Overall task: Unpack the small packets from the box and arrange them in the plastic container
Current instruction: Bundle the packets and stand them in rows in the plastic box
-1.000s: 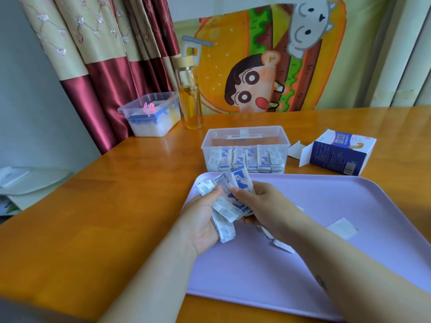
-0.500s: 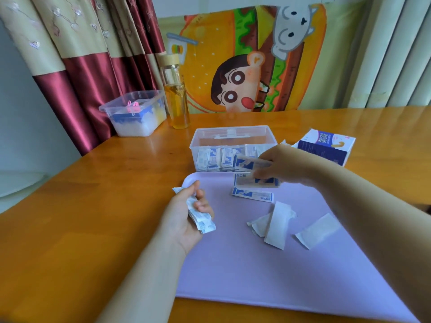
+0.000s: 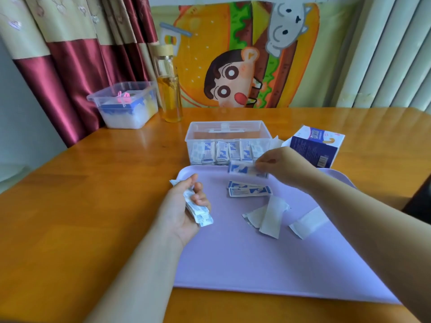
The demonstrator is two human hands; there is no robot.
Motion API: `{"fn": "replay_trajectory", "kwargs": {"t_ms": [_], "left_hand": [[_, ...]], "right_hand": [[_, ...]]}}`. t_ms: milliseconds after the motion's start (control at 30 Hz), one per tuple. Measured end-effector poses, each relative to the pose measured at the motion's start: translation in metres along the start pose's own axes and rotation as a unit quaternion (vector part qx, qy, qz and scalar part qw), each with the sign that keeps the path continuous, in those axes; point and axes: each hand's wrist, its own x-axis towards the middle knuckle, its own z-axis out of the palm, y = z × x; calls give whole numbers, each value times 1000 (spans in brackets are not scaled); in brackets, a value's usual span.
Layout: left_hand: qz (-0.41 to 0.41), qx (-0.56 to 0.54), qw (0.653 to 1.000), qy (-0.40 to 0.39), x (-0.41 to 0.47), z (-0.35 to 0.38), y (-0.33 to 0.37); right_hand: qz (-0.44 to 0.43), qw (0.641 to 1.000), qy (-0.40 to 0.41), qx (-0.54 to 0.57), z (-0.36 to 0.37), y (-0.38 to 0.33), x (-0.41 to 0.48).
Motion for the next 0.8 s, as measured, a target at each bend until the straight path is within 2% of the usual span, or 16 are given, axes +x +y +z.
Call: {"fn": "replay_trajectory", "kwargs": {"t_ms": [133,200,267,300,633,800], "left_hand": [[-21,-19,999,-15,0,0,-1],[-31,-29,999,-22,1,0,-2],[-32,-24,999,-21,2,0,-2],[-32,-22,999,-22,1,0,-3],[-35,-13,999,-28,-3,0,-5],[-34,28,998,-44,-7,1,-4]], "right_hand": [[-64,993,-29,-95,-8,5,-9],[-109,973,-148,-136,-21,1,-17],[-131,931,-273,-204,-26,-6,-28],[-135,914,-305,-233,-26,-7,-32],[-65,860,-355,-359,-24,-16,-27],[-61,870,-362,-330,-27,-12,-34]]}}
